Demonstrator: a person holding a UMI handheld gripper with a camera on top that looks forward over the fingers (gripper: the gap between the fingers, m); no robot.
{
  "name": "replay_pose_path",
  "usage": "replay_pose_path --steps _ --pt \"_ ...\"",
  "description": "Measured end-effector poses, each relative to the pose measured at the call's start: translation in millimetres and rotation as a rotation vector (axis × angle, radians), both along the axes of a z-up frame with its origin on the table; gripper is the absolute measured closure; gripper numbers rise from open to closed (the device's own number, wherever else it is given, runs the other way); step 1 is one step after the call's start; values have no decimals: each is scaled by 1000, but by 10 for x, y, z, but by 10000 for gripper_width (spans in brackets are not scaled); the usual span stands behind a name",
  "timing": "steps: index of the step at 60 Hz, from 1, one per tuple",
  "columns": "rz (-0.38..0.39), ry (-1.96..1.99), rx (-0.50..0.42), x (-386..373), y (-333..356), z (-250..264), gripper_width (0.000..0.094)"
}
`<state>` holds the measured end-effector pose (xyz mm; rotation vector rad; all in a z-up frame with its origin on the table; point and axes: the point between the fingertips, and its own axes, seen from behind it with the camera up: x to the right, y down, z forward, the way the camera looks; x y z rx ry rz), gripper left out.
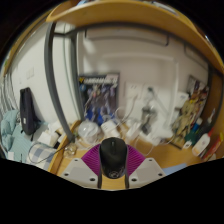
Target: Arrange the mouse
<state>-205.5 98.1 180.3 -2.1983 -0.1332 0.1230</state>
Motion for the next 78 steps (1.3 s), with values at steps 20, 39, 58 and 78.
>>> replay_pose_path --steps 20,39,58,78 --pt "-121 -42 140 2142 -180 644 612" --pt "-126 -99 -156 2737 -672 -1101 613" --pt "-139 -46 -245 2577 -865 -1930 574" --pt "-160 -93 -277 2615 -1061 -1829 69"
